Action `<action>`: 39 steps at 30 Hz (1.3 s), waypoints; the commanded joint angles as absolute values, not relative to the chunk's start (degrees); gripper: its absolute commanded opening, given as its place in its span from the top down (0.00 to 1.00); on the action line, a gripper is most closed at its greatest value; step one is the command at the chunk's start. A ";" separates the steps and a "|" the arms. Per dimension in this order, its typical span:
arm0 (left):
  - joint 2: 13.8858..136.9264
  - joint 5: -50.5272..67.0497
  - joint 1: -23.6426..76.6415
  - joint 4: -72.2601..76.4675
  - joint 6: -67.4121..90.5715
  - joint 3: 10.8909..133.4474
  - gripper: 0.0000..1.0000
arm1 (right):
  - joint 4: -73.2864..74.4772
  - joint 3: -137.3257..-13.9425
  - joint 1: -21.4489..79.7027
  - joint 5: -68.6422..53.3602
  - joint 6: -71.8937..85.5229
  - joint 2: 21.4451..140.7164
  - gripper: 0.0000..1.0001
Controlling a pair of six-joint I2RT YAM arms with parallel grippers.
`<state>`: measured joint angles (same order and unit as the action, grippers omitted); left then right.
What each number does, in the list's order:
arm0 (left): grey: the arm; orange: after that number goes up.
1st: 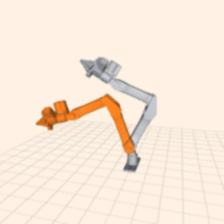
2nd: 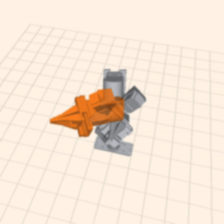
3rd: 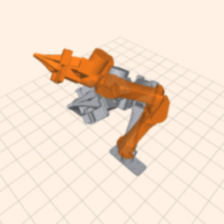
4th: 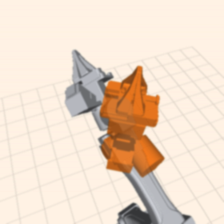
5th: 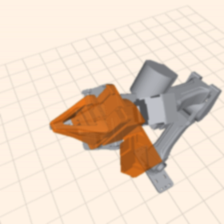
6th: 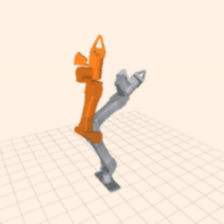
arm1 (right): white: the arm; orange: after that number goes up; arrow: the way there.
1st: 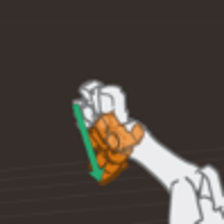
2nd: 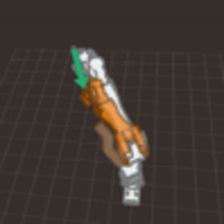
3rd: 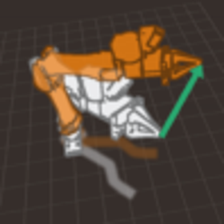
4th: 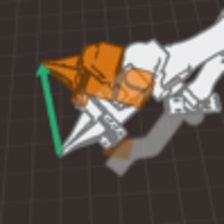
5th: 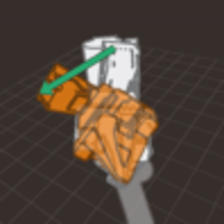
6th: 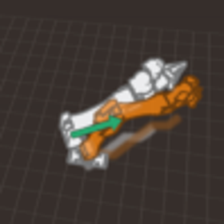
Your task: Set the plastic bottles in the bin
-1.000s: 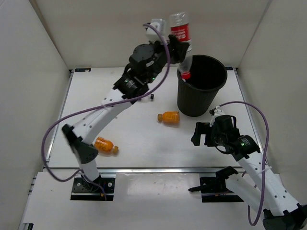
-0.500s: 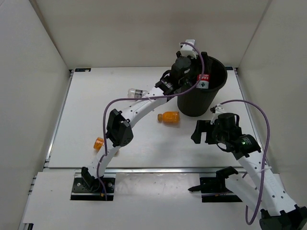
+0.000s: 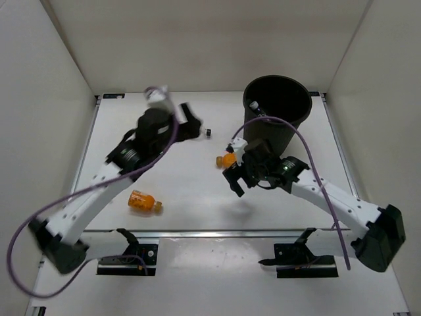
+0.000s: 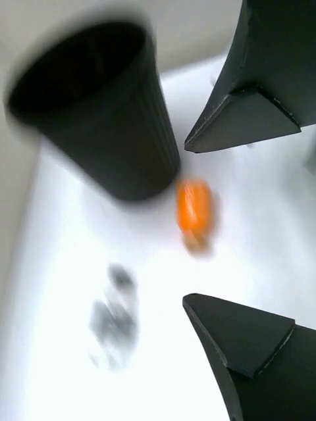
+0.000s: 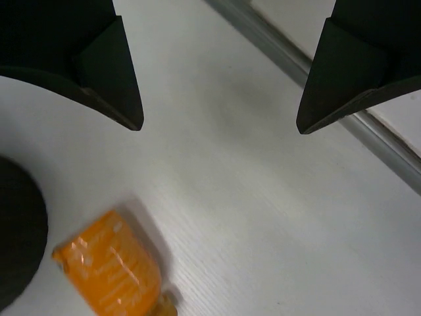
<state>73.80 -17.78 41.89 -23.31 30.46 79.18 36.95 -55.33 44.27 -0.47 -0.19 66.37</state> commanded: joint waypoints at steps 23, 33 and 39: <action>42.63 -19.25 22.32 -53.70 40.43 55.28 0.01 | 34.36 -81.48 32.61 -14.15 -38.50 109.85 0.01; 43.33 -18.98 21.89 -52.38 39.81 55.46 0.01 | 26.82 -72.69 34.98 -9.68 -32.80 107.76 0.41; 43.24 -19.34 22.06 -52.56 39.81 55.37 0.01 | 22.69 -73.73 40.06 -1.95 -30.94 98.64 0.66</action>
